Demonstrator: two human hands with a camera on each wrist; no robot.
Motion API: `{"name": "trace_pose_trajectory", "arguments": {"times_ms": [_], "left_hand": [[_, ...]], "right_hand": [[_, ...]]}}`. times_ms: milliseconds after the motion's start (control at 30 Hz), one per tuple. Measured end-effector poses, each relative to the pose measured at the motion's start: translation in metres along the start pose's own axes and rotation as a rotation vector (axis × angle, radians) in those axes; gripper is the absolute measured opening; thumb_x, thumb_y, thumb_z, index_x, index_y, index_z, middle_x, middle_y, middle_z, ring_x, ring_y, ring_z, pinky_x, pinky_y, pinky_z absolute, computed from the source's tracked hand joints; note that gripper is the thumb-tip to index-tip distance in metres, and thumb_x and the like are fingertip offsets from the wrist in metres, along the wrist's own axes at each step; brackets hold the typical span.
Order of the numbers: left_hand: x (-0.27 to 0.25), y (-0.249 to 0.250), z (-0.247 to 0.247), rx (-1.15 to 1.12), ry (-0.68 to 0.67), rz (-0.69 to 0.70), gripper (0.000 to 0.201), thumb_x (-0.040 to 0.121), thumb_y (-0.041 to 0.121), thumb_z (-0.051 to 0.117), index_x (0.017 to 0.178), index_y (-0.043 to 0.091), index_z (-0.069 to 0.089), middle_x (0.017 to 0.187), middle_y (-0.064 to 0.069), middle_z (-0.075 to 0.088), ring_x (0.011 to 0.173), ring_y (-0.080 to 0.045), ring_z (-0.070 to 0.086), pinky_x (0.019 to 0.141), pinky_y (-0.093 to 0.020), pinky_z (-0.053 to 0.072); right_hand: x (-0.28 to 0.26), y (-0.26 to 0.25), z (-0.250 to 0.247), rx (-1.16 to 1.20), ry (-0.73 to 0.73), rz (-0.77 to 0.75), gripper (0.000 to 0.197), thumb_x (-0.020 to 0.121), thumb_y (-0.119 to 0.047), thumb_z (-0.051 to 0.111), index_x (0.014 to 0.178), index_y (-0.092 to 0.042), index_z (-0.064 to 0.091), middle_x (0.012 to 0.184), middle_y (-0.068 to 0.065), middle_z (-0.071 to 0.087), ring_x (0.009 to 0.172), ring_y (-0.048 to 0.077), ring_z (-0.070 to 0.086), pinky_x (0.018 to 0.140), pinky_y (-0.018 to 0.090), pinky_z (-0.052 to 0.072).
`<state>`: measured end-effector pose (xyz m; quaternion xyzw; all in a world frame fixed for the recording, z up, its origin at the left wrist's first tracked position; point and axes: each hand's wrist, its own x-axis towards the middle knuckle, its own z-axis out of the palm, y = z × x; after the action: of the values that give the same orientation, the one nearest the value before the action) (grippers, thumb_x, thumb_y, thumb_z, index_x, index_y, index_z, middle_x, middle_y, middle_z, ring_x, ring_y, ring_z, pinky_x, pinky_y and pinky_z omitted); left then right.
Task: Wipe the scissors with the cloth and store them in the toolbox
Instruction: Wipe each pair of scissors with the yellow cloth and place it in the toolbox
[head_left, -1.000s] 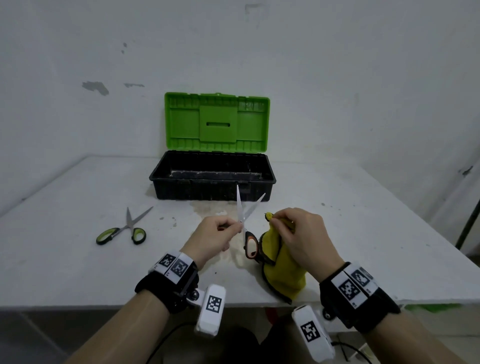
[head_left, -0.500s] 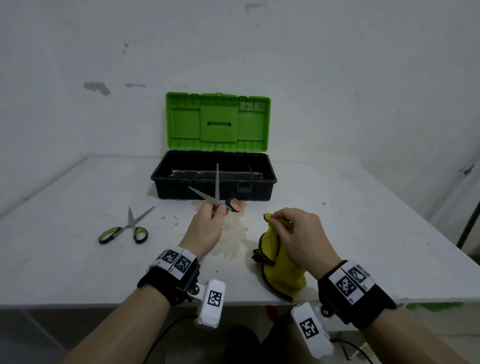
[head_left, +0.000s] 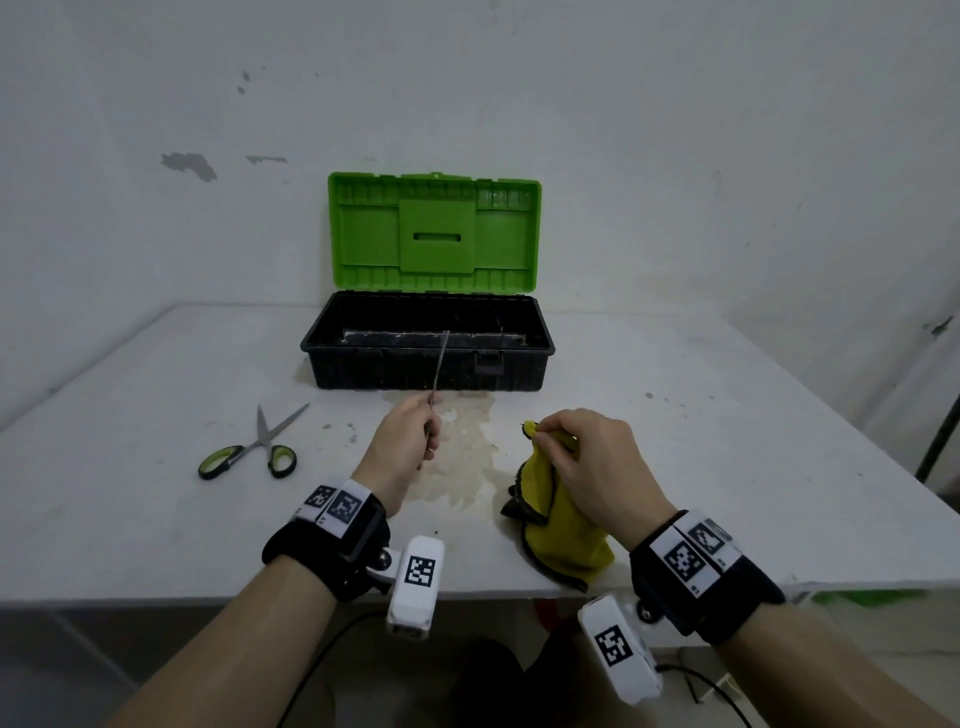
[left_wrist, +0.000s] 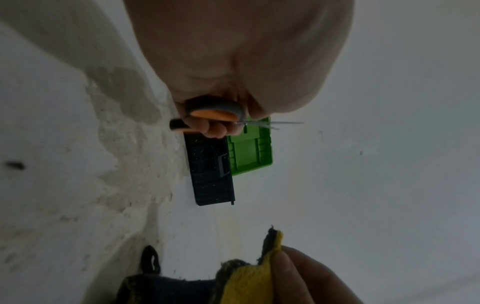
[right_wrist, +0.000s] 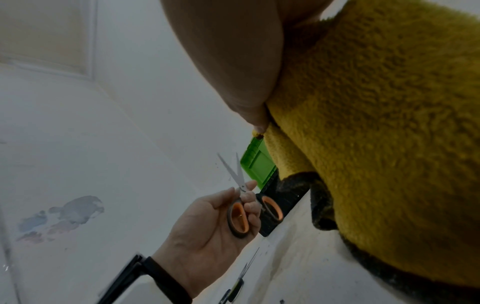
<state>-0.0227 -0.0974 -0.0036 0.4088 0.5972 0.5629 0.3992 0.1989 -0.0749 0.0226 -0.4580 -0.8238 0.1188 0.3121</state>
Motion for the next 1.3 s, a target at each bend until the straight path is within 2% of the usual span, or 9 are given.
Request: {"name": "trace_pose_trajectory", "arguments": {"times_ms": [67,167,367,567,700,800,933,1167,1300], "left_hand": [[-0.001,0.0,0.0,0.042,0.009,0.032,0.025,0.105,0.018,0.036,0.105,0.019,0.061,0.079,-0.001,0.061,0.075,-0.017,0.058,0.072,-0.034,0.045],[-0.002,-0.003,-0.002,0.106,-0.005,0.098,0.018,0.102,0.016,0.05,0.103,0.028,0.064,0.094,0.0,0.073,0.093,-0.011,0.069,0.086,-0.028,0.052],[0.0,-0.013,-0.001,0.12,-0.012,0.077,0.006,0.093,0.015,0.068,0.097,0.019,0.07,0.093,-0.001,0.077,0.092,-0.011,0.071,0.075,-0.02,0.047],[0.001,-0.021,-0.006,0.133,0.035,0.047,0.004,0.092,0.016,0.068,0.095,0.018,0.07,0.09,-0.003,0.077,0.089,-0.011,0.073,0.088,-0.033,0.055],[0.0,-0.016,-0.014,0.347,0.058,0.128,0.007,0.092,0.021,0.068,0.093,0.026,0.073,0.087,0.005,0.075,0.087,-0.009,0.068,0.078,-0.021,0.049],[-0.002,-0.015,-0.015,0.465,0.072,0.145,0.013,0.091,0.024,0.069,0.103,0.025,0.076,0.094,0.006,0.071,0.089,-0.008,0.064,0.071,-0.012,0.043],[0.001,-0.018,-0.015,0.544,0.122,0.187,0.017,0.091,0.029,0.069,0.106,0.025,0.074,0.088,0.003,0.067,0.081,-0.007,0.06,0.065,-0.013,0.04],[0.003,-0.016,-0.018,0.462,0.17,0.15,0.011,0.095,0.028,0.064,0.094,0.02,0.071,0.085,0.002,0.074,0.072,-0.012,0.069,0.063,-0.022,0.049],[0.005,-0.016,-0.025,0.642,0.212,0.177,0.023,0.093,0.036,0.065,0.095,0.016,0.075,0.081,-0.004,0.068,0.076,-0.021,0.061,0.063,-0.028,0.042]], "right_hand": [[0.0,0.001,0.001,0.001,0.002,-0.003,0.012,0.095,-0.03,0.06,0.099,-0.024,0.07,0.094,-0.007,0.067,0.086,0.011,0.058,0.077,0.022,0.045],[0.0,0.001,0.001,0.0,0.01,-0.011,0.012,0.095,-0.03,0.06,0.099,-0.024,0.07,0.094,-0.008,0.067,0.086,0.01,0.058,0.077,0.022,0.047],[0.0,-0.001,0.0,-0.009,0.008,-0.016,0.013,0.095,-0.03,0.059,0.1,-0.024,0.07,0.096,-0.006,0.067,0.089,0.012,0.059,0.08,0.025,0.048],[0.0,-0.001,0.001,-0.016,0.006,-0.015,0.013,0.095,-0.03,0.059,0.1,-0.023,0.07,0.096,-0.006,0.067,0.089,0.013,0.059,0.079,0.026,0.049],[0.0,-0.001,0.002,-0.009,0.005,-0.017,0.013,0.095,-0.03,0.059,0.1,-0.024,0.07,0.096,-0.006,0.067,0.089,0.012,0.059,0.079,0.026,0.049],[0.001,-0.002,0.004,-0.005,0.008,-0.018,0.012,0.095,-0.031,0.059,0.099,-0.025,0.069,0.095,-0.008,0.067,0.089,0.012,0.059,0.078,0.026,0.049],[0.001,-0.003,0.005,0.003,0.011,-0.02,0.012,0.094,-0.031,0.06,0.099,-0.025,0.069,0.095,-0.007,0.067,0.089,0.012,0.059,0.078,0.027,0.049],[0.0,-0.004,0.003,0.002,0.018,-0.025,0.011,0.094,-0.03,0.061,0.099,-0.025,0.07,0.095,-0.007,0.067,0.089,0.013,0.059,0.078,0.025,0.048],[0.001,-0.003,0.004,-0.011,0.009,-0.024,0.012,0.094,-0.031,0.06,0.099,-0.026,0.069,0.095,-0.008,0.066,0.09,0.013,0.06,0.08,0.027,0.05]]}}
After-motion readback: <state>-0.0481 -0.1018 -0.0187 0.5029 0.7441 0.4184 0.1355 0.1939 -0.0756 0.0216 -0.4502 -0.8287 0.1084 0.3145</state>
